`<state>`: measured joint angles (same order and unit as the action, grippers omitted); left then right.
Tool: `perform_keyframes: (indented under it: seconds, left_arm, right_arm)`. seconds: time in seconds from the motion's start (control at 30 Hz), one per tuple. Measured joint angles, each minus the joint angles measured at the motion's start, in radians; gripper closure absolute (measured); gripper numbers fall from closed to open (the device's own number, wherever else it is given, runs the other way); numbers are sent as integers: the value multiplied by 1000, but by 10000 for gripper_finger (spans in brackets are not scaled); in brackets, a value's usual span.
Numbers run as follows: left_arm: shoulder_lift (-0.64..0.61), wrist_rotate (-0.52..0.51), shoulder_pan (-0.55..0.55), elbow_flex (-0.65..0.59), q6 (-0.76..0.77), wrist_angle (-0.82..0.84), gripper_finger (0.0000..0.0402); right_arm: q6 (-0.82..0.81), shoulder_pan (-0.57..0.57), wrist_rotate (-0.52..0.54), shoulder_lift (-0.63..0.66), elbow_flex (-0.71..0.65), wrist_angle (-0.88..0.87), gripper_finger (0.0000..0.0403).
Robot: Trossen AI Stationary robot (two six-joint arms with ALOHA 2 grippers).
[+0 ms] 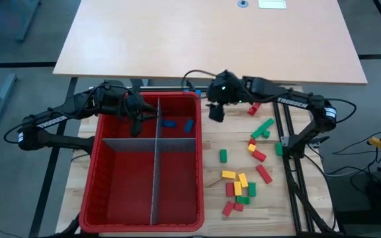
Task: Sort blocks
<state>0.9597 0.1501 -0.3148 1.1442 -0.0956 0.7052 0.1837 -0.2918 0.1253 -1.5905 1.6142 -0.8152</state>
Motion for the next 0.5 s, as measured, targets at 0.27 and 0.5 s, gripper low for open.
perform_keyframes:
  seconds: [0.27, 0.5]
  left_arm:
    - [0, 0, 0, 0, 0, -1, 311]
    - [0, 0, 0, 0, 0, -1, 313]
  right_arm:
    - [3, -151, -31, 73, -132, -15, 178]
    - [-1, -265, -121, 114, -362, 171, 172]
